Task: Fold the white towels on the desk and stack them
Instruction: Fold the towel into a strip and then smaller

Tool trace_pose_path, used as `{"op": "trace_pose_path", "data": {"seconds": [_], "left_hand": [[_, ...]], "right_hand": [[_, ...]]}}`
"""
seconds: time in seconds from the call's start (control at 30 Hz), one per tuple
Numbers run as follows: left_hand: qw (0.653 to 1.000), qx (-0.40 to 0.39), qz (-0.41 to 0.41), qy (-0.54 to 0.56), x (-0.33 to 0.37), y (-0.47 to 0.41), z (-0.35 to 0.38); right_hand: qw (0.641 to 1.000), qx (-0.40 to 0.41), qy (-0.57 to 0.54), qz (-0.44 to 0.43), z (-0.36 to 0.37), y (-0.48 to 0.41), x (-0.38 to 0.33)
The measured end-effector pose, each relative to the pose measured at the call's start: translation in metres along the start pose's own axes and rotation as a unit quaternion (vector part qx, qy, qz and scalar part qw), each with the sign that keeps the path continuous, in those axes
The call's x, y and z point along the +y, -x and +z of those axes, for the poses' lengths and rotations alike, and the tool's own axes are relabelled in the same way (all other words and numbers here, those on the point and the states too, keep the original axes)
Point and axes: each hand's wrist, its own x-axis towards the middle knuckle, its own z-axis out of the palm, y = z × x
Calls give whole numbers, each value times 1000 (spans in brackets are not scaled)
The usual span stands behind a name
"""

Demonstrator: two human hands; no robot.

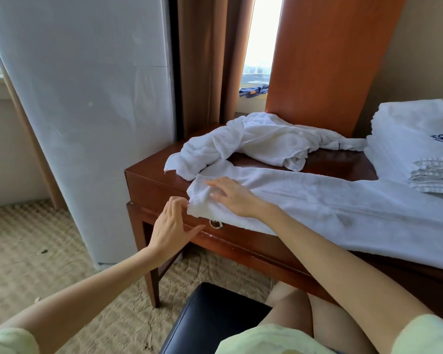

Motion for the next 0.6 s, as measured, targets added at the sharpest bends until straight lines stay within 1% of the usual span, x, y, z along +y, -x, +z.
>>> {"op": "trace_pose_path", "data": {"seconds": [0.1,0.2,0.27,0.33,0.4,0.47,0.6], "left_hand": [[1000,7,-28,4,1,-7,11],[999,21,-41,28,0,-14,10],[996,14,-29,80,-1,-17,3],[985,-5,-45,165,-1,-21,-8],[970,-12,-93,226,1,-22,-19],[961,5,-132,243,2,-26,-28],[953,47,-129,269,10,-43,-46]], "right_hand": [[1000,14,-25,11,7,-2,6],[997,18,-78,23,5,0,13],[994,13,-108,32,3,2,15],[991,7,-129,37,1,5,14],[990,4,-138,34,0,7,12],[990,2,-137,27,-1,9,12],[993,-7,-116,17,-4,10,16]]}}
